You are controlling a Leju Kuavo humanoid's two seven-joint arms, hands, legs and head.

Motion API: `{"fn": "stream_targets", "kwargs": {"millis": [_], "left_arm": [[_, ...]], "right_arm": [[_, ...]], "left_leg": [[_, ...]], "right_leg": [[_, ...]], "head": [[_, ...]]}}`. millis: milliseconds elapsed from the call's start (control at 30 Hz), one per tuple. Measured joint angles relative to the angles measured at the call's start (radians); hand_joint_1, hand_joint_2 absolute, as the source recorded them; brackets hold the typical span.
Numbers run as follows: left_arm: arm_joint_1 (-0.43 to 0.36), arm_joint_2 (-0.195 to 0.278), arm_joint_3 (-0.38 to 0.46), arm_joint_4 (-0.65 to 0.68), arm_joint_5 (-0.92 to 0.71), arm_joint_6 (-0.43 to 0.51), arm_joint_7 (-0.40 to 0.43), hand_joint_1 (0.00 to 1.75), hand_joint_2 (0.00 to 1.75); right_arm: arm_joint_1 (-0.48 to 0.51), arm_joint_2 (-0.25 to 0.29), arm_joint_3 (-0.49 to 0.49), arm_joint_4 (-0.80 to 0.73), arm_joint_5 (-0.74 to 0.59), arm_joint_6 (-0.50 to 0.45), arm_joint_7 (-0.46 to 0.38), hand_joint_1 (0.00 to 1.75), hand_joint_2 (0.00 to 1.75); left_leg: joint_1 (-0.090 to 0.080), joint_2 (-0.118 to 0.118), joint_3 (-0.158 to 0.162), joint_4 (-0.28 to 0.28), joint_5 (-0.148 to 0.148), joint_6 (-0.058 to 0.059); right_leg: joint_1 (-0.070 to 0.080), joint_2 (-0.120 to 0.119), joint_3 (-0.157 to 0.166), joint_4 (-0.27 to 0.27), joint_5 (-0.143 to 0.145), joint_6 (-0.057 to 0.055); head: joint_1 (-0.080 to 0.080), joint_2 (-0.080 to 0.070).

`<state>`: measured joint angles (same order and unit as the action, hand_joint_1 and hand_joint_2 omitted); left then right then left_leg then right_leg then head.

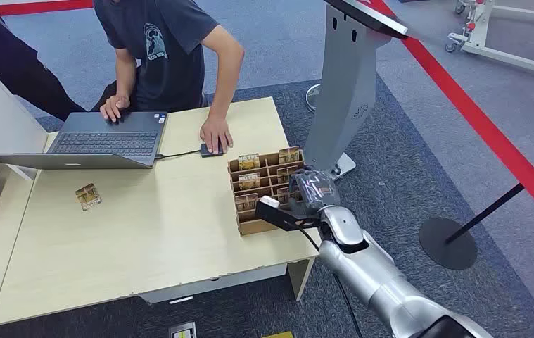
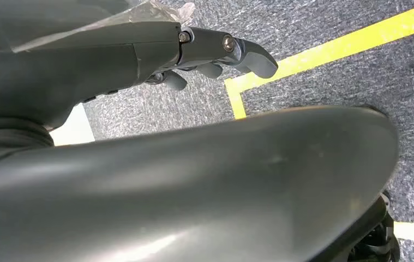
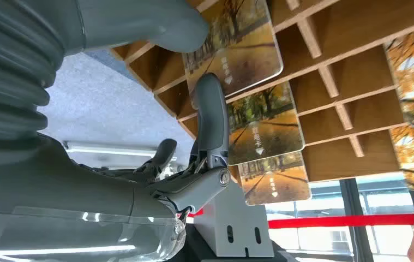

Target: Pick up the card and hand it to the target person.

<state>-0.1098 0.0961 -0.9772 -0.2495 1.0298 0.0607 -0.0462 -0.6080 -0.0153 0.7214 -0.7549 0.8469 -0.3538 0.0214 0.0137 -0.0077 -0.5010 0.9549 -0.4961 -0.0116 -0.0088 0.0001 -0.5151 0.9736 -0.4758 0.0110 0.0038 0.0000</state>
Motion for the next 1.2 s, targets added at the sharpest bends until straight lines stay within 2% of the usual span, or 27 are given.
{"fn": "stream_targets", "kwargs": {"millis": [167,333,500,567,800,1200], "left_arm": [[0.000,0.000,0.000,0.000,0.011,0.003,-0.003,0.00,0.00],[0.001,0.000,-0.001,0.000,0.015,0.003,-0.004,0.00,0.00],[0.001,0.000,-0.001,0.000,0.014,0.002,-0.005,0.00,0.00],[0.001,0.000,-0.003,0.000,0.011,0.001,-0.006,0.00,0.00],[0.001,0.000,-0.012,0.000,0.009,0.000,-0.017,0.00,0.00],[0.000,0.000,-0.017,0.000,0.011,0.000,-0.015,0.00,0.00]], "right_arm": [[-0.002,-0.002,-0.006,-0.011,0.008,-0.012,0.001,0.41,1.75],[0.012,-0.012,-0.009,-0.088,0.033,0.006,0.024,0.41,1.75],[0.027,-0.020,-0.009,-0.153,0.039,0.018,0.034,0.56,1.75],[0.033,-0.022,-0.009,-0.168,0.039,0.021,0.036,0.57,1.75],[0.060,-0.023,-0.008,-0.181,0.038,0.025,0.035,0.65,1.75],[0.066,-0.015,-0.007,-0.153,0.035,0.029,0.016,0.64,1.75]], "left_leg": [[0.000,0.000,0.000,0.000,0.000,0.000],[0.000,0.000,0.000,0.000,0.000,0.000],[0.000,0.000,0.000,0.000,0.000,0.000],[0.000,0.000,0.000,0.000,0.000,0.000],[0.000,0.000,0.000,0.000,0.000,0.000],[0.000,0.000,0.000,0.000,0.000,0.000]], "right_leg": [[0.000,0.000,0.000,0.000,0.000,0.000],[0.000,0.000,0.000,0.000,0.000,0.000],[0.000,0.000,0.000,0.000,0.000,0.000],[0.000,0.000,0.000,0.000,0.000,0.000],[0.000,0.000,0.000,0.000,0.000,0.000],[0.000,0.000,0.000,0.000,0.000,-0.001]], "head": [[0.000,0.000],[0.000,0.000],[0.000,0.000],[0.000,0.000],[0.000,0.000],[0.000,0.000]]}}
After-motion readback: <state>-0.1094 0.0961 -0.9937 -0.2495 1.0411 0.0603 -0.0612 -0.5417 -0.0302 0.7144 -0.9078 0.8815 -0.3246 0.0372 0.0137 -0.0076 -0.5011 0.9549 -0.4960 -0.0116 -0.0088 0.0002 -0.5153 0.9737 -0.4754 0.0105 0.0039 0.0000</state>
